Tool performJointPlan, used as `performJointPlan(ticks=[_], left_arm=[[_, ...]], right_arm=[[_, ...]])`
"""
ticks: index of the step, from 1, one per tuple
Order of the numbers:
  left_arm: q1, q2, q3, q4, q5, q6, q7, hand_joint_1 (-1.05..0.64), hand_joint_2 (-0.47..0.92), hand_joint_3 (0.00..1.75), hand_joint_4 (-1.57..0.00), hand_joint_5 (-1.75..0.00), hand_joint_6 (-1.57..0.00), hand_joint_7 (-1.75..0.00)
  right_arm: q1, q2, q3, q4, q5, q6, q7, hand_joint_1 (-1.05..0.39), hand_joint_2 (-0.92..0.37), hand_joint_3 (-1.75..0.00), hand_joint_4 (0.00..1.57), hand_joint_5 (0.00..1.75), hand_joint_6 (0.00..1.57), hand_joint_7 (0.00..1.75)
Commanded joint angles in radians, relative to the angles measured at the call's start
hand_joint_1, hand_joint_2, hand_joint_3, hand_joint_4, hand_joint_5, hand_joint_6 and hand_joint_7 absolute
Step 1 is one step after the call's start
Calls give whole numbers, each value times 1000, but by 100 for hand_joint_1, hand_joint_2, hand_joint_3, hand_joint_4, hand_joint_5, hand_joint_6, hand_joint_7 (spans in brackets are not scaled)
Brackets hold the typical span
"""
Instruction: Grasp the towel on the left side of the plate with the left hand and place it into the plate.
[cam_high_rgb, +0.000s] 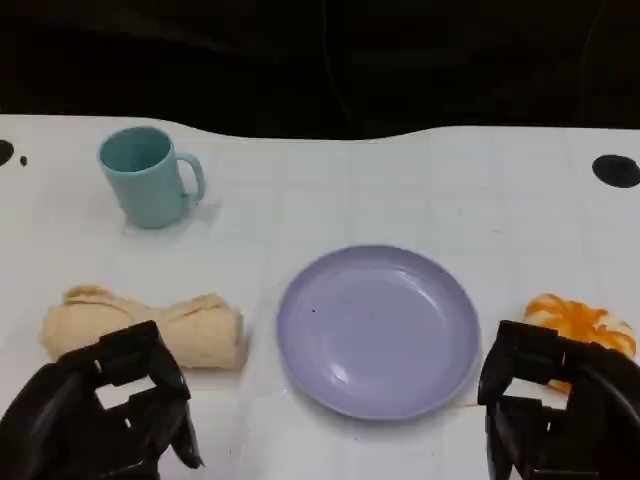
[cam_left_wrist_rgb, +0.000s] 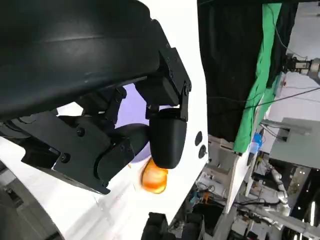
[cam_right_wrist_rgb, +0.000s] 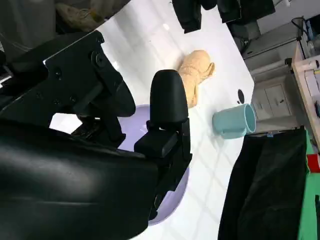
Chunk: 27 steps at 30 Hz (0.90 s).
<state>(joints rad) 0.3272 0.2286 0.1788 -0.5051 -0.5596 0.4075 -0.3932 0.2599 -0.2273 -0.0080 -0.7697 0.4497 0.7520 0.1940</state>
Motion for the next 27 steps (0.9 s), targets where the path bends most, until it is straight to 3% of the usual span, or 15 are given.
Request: performJointPlan(ticks=[1, 3, 5, 7, 9, 11, 14, 20, 23, 27], left_arm=[[9, 4, 7, -44, 41, -16, 54, -17, 56, 100, -71, -137, -80, -94], [9, 2, -1, -66, 79, -36, 78, -20, 60, 86, -65, -130, -78, -79], [3, 3, -12, -93, 138, -54, 111, -26, 79, 47, -59, -119, -73, -59], [-4, 13, -31, -107, 242, -114, 139, -27, 89, 26, -57, -102, -70, -37], [-9, 35, -49, -117, 347, -162, 157, -28, 91, 22, -57, -86, -69, -23], [-23, 88, -70, -136, 491, -183, 174, -37, 92, 21, -49, -60, -60, -9], [-54, 154, -97, -129, 688, -214, 196, -45, 92, 11, -46, -34, -49, -1], [-175, 322, -211, -65, 1078, -164, 129, -59, 92, 8, -33, -23, -31, 0], [-234, 357, -285, -15, 1222, -154, 94, -63, 92, 8, -30, -20, -27, 0], [-323, 346, -367, 96, 1346, -141, 70, -64, 91, 3, -30, -20, -26, 0]], right_arm=[[2, -6, -9, -21, 10, 13, -12, 4, -53, -142, 82, 175, 67, 163], [1, -4, -11, -23, 14, 19, -15, 4, -53, -142, 82, 175, 67, 163], [1, -7, -7, -26, 8, 21, -19, 4, -53, -142, 83, 175, 67, 163], [1, -3, -10, -26, 16, 24, -18, 5, -53, -142, 83, 175, 67, 163], [-2, 0, -13, -25, 23, 28, -19, 5, -53, -143, 83, 175, 67, 163], [-5, -4, -12, -24, 18, 27, -20, 5, -53, -143, 83, 175, 67, 163], [-5, -7, -10, -23, 16, 27, -18, 5, -52, -143, 83, 175, 67, 163], [2, -10, -5, -28, 10, 18, -15, 4, -51, -144, 83, 175, 68, 163], [4, -9, -5, -26, 9, 11, -13, 5, -53, -144, 84, 175, 68, 163], [4, -7, -1, -26, 9, 14, -15, 4, -54, -143, 84, 175, 66, 163]])
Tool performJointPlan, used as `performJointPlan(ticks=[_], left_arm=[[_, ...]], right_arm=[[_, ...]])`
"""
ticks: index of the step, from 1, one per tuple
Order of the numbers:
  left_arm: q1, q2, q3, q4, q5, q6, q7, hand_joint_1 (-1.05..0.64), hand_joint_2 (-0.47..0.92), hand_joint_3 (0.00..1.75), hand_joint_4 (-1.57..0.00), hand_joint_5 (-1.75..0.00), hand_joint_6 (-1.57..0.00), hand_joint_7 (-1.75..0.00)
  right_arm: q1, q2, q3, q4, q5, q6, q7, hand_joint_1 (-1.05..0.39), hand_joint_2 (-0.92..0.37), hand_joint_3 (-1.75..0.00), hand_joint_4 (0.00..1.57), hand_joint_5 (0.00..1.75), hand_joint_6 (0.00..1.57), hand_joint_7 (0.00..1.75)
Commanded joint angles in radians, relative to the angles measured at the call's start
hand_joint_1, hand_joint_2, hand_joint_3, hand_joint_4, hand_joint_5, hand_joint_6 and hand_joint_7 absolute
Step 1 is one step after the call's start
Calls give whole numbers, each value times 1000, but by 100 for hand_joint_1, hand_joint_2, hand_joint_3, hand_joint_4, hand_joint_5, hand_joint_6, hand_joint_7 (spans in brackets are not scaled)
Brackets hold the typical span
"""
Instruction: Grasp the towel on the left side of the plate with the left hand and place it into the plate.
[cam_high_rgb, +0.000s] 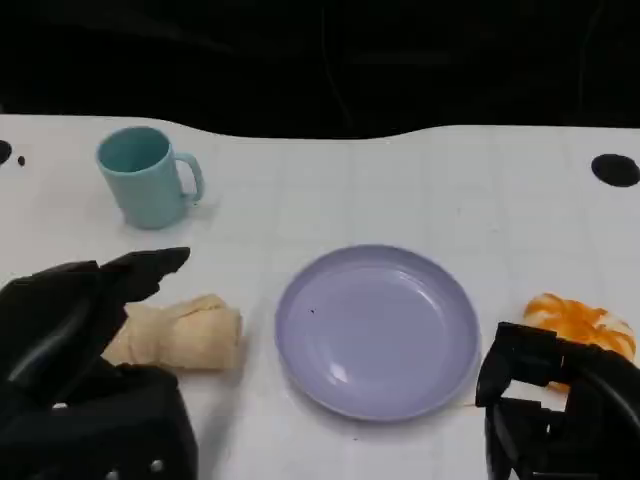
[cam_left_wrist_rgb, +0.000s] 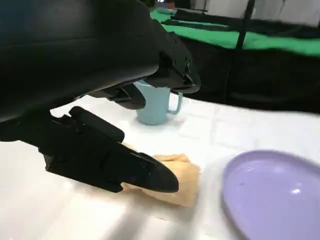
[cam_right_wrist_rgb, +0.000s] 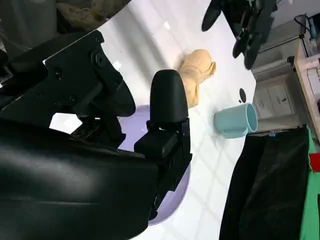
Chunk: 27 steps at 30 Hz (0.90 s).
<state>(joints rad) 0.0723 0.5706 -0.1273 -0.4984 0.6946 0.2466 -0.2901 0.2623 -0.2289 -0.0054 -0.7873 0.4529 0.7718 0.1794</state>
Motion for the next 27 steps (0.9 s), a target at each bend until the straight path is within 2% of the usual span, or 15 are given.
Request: performJointPlan(ticks=[1, 10, 18, 22, 23, 24, 26, 27], left_arm=[[-87, -1, -75, 113, 110, 28, -43, -64, 91, 3, -30, -19, -26, 0], [-244, -38, -196, 344, 216, 70, -125, -64, 91, 0, -31, -16, -26, 0], [-356, -99, -261, 618, 218, 45, -57, -62, 89, 0, -40, -11, -30, -1], [-407, -137, -270, 777, 171, 32, -37, -51, 89, 0, -39, -8, -31, -1], [-410, -145, -267, 815, 157, 14, -12, -48, 90, 1, -42, -8, -33, -1], [-411, -151, -264, 847, 141, -6, 15, -41, 91, 2, -54, -13, -41, -4], [-411, -160, -261, 897, 115, -45, 71, -35, 92, 5, -65, -18, -52, -7], [-410, -161, -262, 919, 106, -65, 99, -31, 92, 15, -81, -28, -74, -13]], right_arm=[[2, -4, -2, -9, 5, -7, -1, 4, -54, -143, 84, 175, 66, 163], [5, -4, 8, -7, -4, -8, -5, 4, -52, -143, 84, 175, 67, 164], [5, -10, 17, 4, -16, -21, 4, 3, -50, -142, 84, 175, 68, 164], [1, -12, 21, 7, -18, -19, 3, 3, -50, -142, 84, 175, 68, 164], [1, -13, 22, 6, -19, -18, 2, 3, -50, -142, 84, 175, 68, 164], [1, -14, 23, 5, -19, -19, 3, 3, -49, -143, 84, 175, 68, 164], [2, -15, 25, 5, -21, -24, 4, 3, -49, -144, 83, 175, 68, 164], [4, -14, 26, 6, -23, -28, 5, 2, -48, -144, 84, 175, 69, 164]])
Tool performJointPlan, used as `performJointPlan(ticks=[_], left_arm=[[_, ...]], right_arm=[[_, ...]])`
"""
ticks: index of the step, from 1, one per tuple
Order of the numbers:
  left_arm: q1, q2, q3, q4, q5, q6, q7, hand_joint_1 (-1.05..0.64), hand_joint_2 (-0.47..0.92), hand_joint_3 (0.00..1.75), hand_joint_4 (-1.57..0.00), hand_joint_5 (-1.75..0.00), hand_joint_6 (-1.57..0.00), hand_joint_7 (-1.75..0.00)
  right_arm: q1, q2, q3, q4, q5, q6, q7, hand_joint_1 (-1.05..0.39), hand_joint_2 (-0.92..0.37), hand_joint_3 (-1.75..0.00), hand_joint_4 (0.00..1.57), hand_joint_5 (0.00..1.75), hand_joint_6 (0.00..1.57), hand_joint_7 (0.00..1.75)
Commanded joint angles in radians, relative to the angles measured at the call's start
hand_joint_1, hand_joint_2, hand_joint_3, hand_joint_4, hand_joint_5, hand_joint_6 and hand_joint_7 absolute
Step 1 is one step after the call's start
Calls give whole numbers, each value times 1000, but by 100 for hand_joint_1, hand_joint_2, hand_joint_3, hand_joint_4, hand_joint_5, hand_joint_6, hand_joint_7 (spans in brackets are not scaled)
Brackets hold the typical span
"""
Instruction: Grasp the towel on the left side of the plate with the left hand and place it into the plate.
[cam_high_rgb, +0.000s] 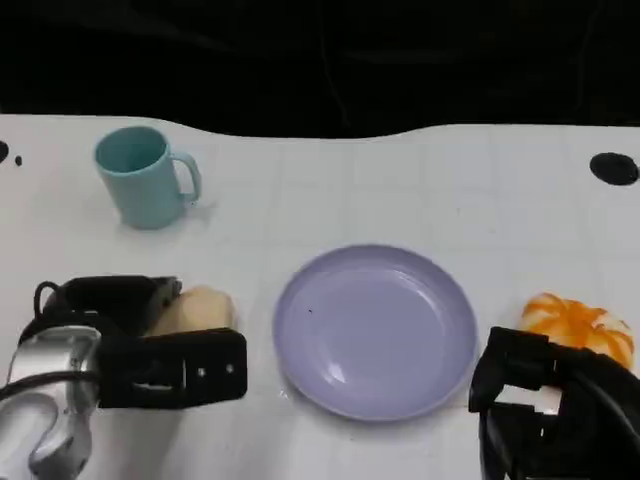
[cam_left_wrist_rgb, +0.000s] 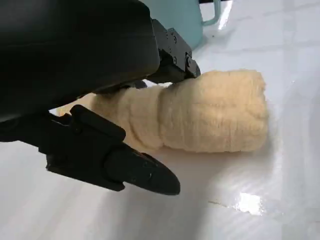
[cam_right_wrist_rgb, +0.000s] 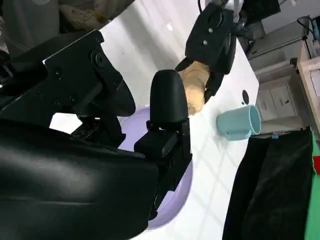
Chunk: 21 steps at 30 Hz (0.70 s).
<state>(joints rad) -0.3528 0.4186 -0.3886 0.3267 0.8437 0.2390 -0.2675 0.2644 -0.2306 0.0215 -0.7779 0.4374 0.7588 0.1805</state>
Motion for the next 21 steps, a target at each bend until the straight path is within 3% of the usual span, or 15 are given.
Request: performJointPlan(ticks=[1, 2, 3, 4, 5, 6, 7, 8, 9, 12, 16, 17, 18, 21], left_arm=[[19, -10, -1, 113, -52, -85, 115, -29, 92, 19, -88, -33, -84, -15], [25, -9, 1, 127, -60, -114, 156, -28, 92, 18, -90, -66, -98, -15], [30, -6, 2, 138, -64, -139, 192, -25, 92, 17, -85, -118, -113, -16], [36, -4, 2, 146, -64, -160, 233, -23, 92, 16, -82, -142, -120, -17], [38, -3, 0, 153, -65, -173, 261, -22, 92, 18, -81, -158, -111, -53], [47, 0, 5, 146, -66, -185, 291, -22, 92, 20, -81, -168, -89, -107], [58, 5, 12, 130, -70, -197, 322, -22, 92, 24, -82, -171, -75, -140], [71, 8, 23, 106, -75, -205, 347, -23, 92, 27, -82, -173, -65, -160], [84, 11, 36, 82, -82, -216, 377, -24, 92, 28, -81, -174, -61, -167], [115, 11, 72, 28, -103, -249, 439, -24, 92, 28, -82, -175, -55, -174], [150, -2, 116, -84, -140, -235, 419, -23, 90, 36, -86, -175, -58, -175], [156, -8, 123, -123, -148, -218, 398, -23, 85, 48, -86, -175, -59, -175], [160, -14, 126, -157, -154, -202, 378, -22, 73, 73, -86, -175, -60, -175], [154, -29, 117, -256, -150, -171, 333, -22, 59, 96, -87, -175, -63, -175]], right_arm=[[2, -13, 0, -3, -8, -17, 4, 2, -48, -144, 84, 175, 69, 164], [3, -13, 0, -4, -9, -17, 3, 1, -48, -144, 85, 175, 69, 164], [3, -13, 0, -6, -9, -16, 2, 1, -48, -145, 85, 175, 69, 164], [3, -14, 0, -7, -8, -15, 3, 1, -48, -145, 85, 175, 69, 164], [3, -15, -1, -7, -7, -14, 3, 1, -47, -145, 85, 175, 69, 164], [3, -15, -2, -8, -6, -13, 4, 1, -47, -145, 84, 175, 69, 164], [4, -15, -4, -8, -4, -13, 4, 1, -47, -145, 84, 175, 69, 164], [4, -14, -5, -8, -4, -13, 4, 1, -47, -145, 84, 175, 68, 163], [4, -15, -5, -8, -4, -13, 4, 1, -48, -145, 84, 175, 68, 163], [2, -14, -6, -9, -2, -7, 1, 1, -48, -145, 84, 175, 68, 163], [2, -13, -6, -9, -6, -6, -3, 1, -48, -145, 84, 175, 68, 163], [2, -13, -7, -8, -7, -9, -3, 1, -48, -145, 84, 175, 68, 163], [1, -14, -8, -8, -6, -8, -3, 1, -48, -145, 84, 175, 68, 163], [1, -12, -15, -3, 1, -8, 1, 2, -49, -145, 84, 175, 68, 163]])
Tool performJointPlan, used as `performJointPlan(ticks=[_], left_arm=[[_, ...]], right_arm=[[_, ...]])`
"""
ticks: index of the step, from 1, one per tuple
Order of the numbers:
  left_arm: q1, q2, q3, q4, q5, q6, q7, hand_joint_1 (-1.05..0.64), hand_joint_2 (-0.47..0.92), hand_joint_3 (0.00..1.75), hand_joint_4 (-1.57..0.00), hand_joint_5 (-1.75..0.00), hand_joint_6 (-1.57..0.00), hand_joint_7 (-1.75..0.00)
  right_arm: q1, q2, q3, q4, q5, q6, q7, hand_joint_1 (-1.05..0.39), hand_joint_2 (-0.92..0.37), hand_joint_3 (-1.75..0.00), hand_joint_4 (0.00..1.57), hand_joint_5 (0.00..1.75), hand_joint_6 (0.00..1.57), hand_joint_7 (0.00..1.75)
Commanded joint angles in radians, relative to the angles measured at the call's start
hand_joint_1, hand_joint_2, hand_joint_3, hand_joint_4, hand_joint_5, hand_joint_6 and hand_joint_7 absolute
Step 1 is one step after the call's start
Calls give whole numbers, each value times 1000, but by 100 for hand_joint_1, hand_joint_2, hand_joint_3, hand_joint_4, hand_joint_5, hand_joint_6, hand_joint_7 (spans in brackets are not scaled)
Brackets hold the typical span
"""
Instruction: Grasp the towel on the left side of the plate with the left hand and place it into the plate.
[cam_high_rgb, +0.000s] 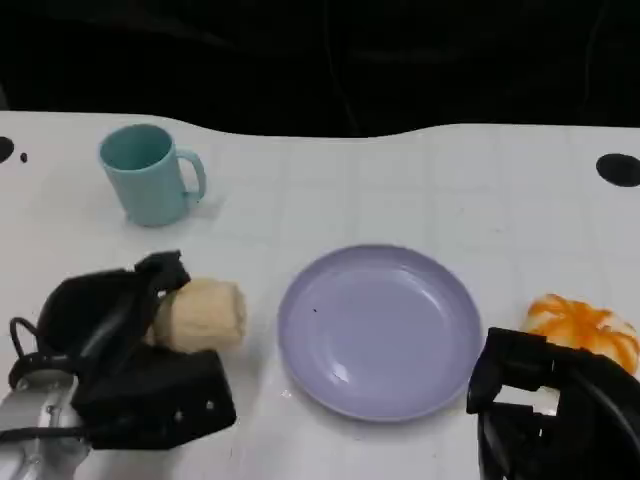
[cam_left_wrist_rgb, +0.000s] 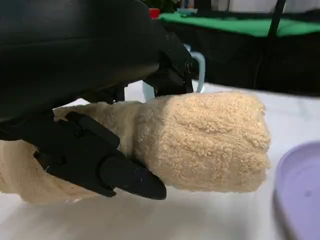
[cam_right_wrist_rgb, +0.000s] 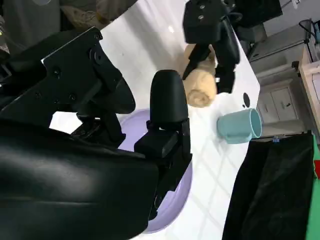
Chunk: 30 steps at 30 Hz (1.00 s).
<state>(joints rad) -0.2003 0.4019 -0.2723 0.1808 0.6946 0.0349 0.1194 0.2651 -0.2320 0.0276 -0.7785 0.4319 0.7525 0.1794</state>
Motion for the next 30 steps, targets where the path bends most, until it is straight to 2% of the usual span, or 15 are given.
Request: performJointPlan(ticks=[1, 4, 8, 17, 19, 20, 24, 26, 27, 30], left_arm=[[-4, -18, -5, -135, 3, 39, -66, -22, 57, 98, -87, -175, -63, -175], [-28, -49, -24, -192, 13, 73, -114, -21, 51, 103, -88, -175, -65, -175], [-78, -113, -68, -231, 29, 123, -173, -24, 50, 110, -88, -175, -66, -175], [-172, -253, -182, -190, 90, 208, -217, -24, 45, 105, -90, -175, -68, -175], [-194, -282, -216, -153, 111, 219, -215, -26, 58, 74, -89, -175, -73, -156], [-205, -297, -233, -132, 119, 223, -214, -26, 59, 73, -90, -175, -76, -149], [-229, -342, -268, -68, 128, 240, -211, -23, 48, 102, -89, -175, -73, -160], [-235, -355, -272, -50, 122, 245, -213, -23, 47, 108, -89, -175, -71, -161], [-236, -361, -275, -39, 118, 242, -210, -22, 47, 106, -88, -175, -72, -150], [-230, -372, -278, -28, 108, 233, -201, -23, 58, 80, -77, -175, -78, -95]], right_arm=[[0, -11, -23, -1, 9, -1, 4, 2, -49, -145, 84, 175, 68, 163], [0, -14, -30, 1, 10, -1, 8, 2, -49, -145, 84, 175, 69, 163], [4, -14, -42, 4, 14, -7, 19, 2, -50, -144, 83, 175, 69, 163], [6, -17, -61, 6, 29, 2, 31, 4, -53, -141, 82, 175, 67, 161], [6, -18, -58, 3, 26, 0, 32, 4, -53, -141, 82, 175, 67, 161], [7, -18, -56, 2, 25, -1, 32, 4, -53, -141, 82, 175, 67, 161], [10, -11, -57, 3, 31, -1, 31, 3, -53, -141, 83, 175, 67, 161], [12, -11, -55, 2, 29, -6, 32, 3, -52, -141, 83, 175, 68, 161], [13, -12, -54, 0, 29, -5, 32, 3, -52, -141, 83, 175, 68, 160], [13, -9, -53, -4, 31, -2, 29, 1, -51, -141, 83, 175, 68, 160]])
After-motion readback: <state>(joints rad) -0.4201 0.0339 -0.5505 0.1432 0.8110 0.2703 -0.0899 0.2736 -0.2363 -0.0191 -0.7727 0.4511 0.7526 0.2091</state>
